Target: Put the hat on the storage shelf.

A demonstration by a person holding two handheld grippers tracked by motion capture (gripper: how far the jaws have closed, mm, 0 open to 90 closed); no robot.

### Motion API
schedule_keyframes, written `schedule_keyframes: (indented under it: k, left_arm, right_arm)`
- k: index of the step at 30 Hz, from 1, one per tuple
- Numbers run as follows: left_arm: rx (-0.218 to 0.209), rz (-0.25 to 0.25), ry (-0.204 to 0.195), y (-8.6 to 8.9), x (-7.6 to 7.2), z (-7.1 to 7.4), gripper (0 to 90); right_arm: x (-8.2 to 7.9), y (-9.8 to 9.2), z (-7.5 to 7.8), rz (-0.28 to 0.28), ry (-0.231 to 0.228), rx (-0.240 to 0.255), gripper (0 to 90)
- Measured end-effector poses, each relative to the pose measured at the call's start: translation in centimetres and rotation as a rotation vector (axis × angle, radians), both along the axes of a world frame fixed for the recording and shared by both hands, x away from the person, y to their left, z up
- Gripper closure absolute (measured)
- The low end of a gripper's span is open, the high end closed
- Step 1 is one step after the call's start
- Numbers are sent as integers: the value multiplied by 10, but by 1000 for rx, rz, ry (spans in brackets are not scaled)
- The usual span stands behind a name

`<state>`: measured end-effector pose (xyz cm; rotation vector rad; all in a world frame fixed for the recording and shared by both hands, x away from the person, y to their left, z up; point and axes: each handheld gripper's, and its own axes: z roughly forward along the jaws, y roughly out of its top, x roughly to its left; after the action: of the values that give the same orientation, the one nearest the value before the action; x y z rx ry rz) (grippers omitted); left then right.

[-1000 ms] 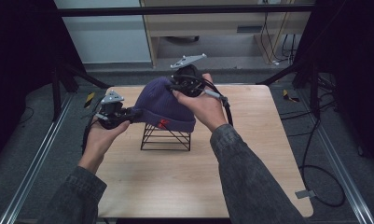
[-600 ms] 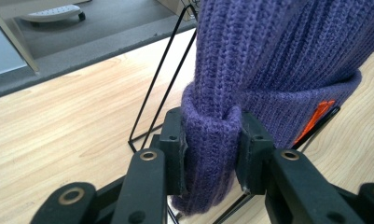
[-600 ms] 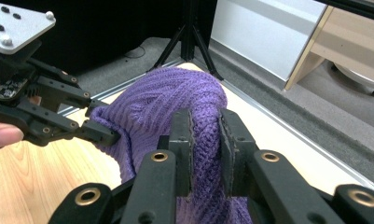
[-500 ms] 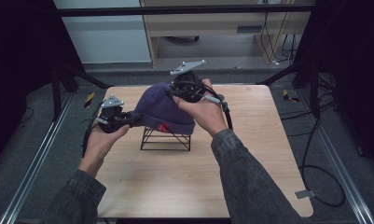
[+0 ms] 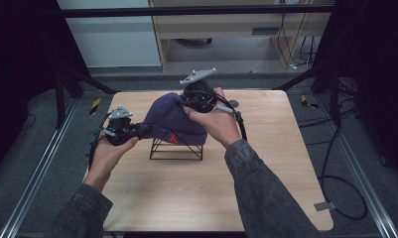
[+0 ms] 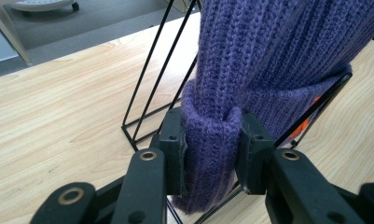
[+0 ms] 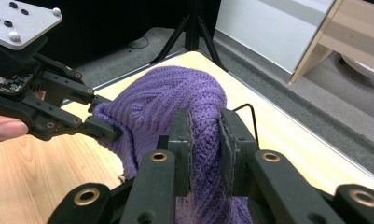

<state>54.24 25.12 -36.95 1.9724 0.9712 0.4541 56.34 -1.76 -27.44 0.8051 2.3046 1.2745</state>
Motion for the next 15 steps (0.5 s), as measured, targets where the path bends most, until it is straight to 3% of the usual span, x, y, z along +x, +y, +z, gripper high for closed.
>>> schedule_keyframes:
  k: [15]
  left_arm:
    - [0, -1, 6, 3, -1, -6, 670]
  right_arm:
    - [-1, 3, -4, 13, 10, -8, 764]
